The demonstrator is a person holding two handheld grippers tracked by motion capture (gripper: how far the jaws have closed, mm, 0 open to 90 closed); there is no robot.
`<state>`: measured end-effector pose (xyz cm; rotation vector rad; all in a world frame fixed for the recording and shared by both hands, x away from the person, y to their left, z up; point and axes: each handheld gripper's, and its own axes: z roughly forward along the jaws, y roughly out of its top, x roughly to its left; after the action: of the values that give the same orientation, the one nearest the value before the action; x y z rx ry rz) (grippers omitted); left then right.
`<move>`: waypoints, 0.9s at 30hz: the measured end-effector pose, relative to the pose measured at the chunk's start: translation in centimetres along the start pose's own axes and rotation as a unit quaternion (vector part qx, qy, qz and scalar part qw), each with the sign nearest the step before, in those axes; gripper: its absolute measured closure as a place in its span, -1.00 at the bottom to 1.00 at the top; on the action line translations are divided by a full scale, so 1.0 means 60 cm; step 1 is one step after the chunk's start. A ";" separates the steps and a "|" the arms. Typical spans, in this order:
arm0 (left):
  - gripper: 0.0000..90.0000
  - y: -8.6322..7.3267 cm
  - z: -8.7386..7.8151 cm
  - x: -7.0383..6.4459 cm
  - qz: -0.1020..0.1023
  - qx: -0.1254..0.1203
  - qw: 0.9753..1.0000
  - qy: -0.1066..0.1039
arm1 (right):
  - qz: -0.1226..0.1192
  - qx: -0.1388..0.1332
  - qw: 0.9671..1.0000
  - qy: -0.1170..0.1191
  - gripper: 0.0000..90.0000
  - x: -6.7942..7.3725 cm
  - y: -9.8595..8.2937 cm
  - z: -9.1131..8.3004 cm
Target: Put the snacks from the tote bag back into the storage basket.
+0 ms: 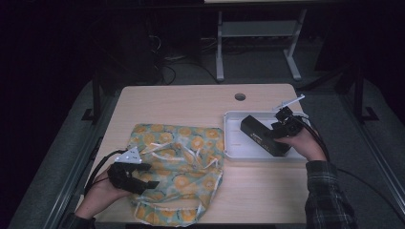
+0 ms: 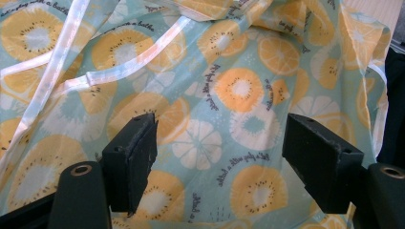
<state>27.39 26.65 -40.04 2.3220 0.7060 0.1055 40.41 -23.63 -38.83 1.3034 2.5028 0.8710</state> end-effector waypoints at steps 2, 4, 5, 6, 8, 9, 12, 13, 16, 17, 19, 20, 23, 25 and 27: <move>-0.40 0.000 0.000 0.000 0.001 0.001 1.000 0.000 | 0.008 -0.010 1.000 -0.003 0.03 -0.004 0.006 -0.007; -0.40 -0.001 0.001 0.000 -0.003 0.002 1.000 -0.001 | 0.012 -0.021 1.000 -0.007 0.17 -0.009 0.011 -0.013; -0.40 -0.001 0.002 0.001 -0.004 0.002 1.000 -0.001 | 0.013 -0.020 1.000 -0.011 0.25 -0.011 0.013 -0.014; -0.40 -0.001 0.002 0.001 -0.005 0.002 1.000 0.000 | 0.012 -0.018 1.000 -0.015 0.34 -0.013 0.016 -0.014; -0.40 -0.001 0.002 0.001 -0.005 0.002 1.000 0.000 | 0.015 -0.022 0.999 -0.022 0.51 -0.016 0.020 -0.014; -0.40 -0.001 0.002 0.001 -0.005 0.001 1.000 0.000 | 0.018 -0.023 0.999 -0.021 0.57 -0.019 0.022 -0.012; -0.40 -0.001 0.002 0.002 -0.002 0.001 1.000 0.001 | 0.016 -0.014 0.999 -0.035 0.82 -0.020 0.030 -0.005; -0.40 -0.001 0.003 0.002 -0.008 0.001 1.000 -0.001 | 0.018 -0.015 0.999 -0.035 0.88 -0.021 0.032 -0.004; -0.40 -0.002 0.004 0.003 -0.007 0.004 1.000 -0.001 | 0.016 -0.012 0.999 -0.047 0.99 -0.027 0.038 0.003; -0.40 -0.002 0.004 0.003 -0.007 0.004 1.000 -0.002 | 0.018 -0.011 0.999 -0.046 0.99 -0.029 0.040 0.005; -0.40 -0.002 0.005 0.002 -0.007 0.005 1.000 -0.001 | 0.022 -0.009 0.999 -0.049 0.99 -0.034 0.042 0.010; -0.40 -0.002 0.005 0.002 -0.008 0.004 1.000 -0.002 | 0.022 -0.010 0.999 -0.048 0.99 -0.037 0.043 0.014; -0.40 -0.004 0.007 0.002 -0.008 0.004 1.000 -0.003 | 0.026 -0.005 0.998 -0.053 0.99 -0.043 0.045 0.027; -0.40 -0.004 0.007 0.002 -0.008 0.005 1.000 -0.002 | 0.028 0.000 0.998 -0.056 0.99 -0.048 0.045 0.037; -0.40 -0.004 0.007 0.002 -0.007 0.005 1.000 -0.003 | 0.034 0.007 0.998 -0.057 0.99 -0.055 0.044 0.046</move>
<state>27.47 26.61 -40.54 2.3259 0.7225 0.0890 45.34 -23.92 -39.87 1.4074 2.3943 0.7703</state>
